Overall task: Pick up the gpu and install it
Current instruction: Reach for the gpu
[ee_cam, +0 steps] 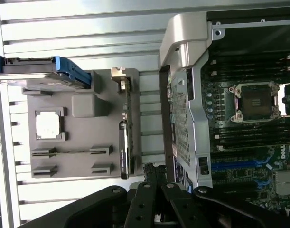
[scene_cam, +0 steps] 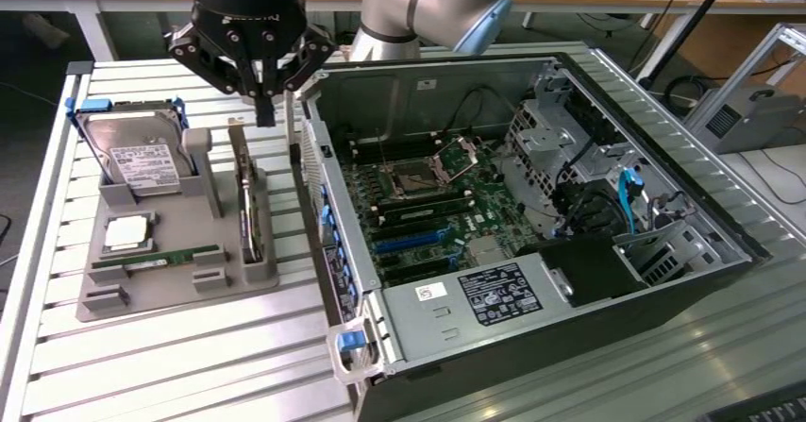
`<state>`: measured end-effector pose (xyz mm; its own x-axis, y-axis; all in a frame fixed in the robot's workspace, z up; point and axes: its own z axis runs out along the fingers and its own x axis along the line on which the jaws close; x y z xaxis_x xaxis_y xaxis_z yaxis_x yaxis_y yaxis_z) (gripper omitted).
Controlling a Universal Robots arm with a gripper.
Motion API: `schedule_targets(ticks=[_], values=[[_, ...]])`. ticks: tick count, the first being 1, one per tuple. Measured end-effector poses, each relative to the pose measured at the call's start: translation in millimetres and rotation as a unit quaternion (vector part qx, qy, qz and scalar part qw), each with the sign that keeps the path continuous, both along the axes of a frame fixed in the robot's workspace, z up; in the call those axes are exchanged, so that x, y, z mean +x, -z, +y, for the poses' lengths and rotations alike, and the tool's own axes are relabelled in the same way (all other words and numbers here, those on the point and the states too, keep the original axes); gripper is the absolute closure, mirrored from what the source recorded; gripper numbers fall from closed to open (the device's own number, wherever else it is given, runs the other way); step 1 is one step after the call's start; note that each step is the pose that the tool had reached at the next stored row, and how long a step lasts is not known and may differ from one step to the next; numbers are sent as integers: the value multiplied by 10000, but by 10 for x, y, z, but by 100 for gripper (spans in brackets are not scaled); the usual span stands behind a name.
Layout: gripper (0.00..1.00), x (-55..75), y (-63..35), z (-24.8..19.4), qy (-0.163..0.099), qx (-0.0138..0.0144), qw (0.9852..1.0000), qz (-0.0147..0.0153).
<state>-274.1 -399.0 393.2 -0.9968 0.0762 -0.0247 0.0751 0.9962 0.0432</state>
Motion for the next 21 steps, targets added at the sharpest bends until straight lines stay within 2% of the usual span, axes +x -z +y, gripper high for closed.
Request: schedule_targets(ticks=[21], values=[[89,-118,0,-1,0,0,10000,0]])
